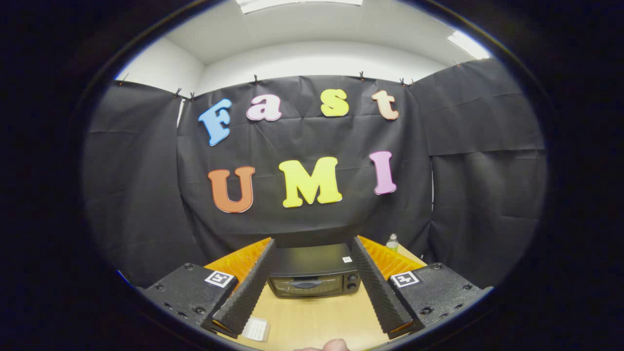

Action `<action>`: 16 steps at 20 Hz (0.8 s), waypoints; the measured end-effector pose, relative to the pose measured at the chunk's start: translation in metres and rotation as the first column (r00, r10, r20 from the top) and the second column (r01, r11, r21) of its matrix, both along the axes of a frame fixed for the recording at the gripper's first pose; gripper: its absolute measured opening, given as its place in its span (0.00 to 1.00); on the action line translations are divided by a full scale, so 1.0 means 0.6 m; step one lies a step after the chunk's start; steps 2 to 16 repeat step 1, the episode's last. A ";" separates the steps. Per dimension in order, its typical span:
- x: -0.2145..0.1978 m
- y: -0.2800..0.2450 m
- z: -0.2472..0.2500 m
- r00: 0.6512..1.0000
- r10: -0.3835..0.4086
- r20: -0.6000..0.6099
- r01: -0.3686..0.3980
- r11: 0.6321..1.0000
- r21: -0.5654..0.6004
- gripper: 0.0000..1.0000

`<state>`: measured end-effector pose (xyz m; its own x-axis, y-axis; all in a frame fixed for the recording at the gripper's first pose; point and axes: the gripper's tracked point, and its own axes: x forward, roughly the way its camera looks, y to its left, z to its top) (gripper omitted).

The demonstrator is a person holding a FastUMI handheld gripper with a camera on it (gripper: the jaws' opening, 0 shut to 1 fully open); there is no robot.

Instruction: Open the toaster oven, put the food inside, and close the toaster oven door.

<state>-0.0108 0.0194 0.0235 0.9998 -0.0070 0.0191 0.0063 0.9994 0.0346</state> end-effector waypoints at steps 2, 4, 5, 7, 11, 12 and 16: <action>0.000 0.000 0.001 1.000 0.000 -0.001 0.000 1.000 -0.002 1.00; 0.000 0.000 0.001 1.000 0.000 -0.001 0.000 1.000 -0.002 1.00; 0.000 0.000 0.001 1.000 0.000 -0.001 0.000 1.000 -0.002 1.00; 0.000 0.000 0.001 1.000 0.000 -0.001 0.000 1.000 -0.002 1.00; 0.000 0.000 0.001 1.000 0.000 -0.001 0.000 1.000 -0.002 1.00; 0.000 0.000 0.001 1.000 0.000 -0.001 0.000 1.000 -0.002 1.00; 0.000 0.000 0.001 1.000 0.000 -0.001 0.000 1.000 -0.002 1.00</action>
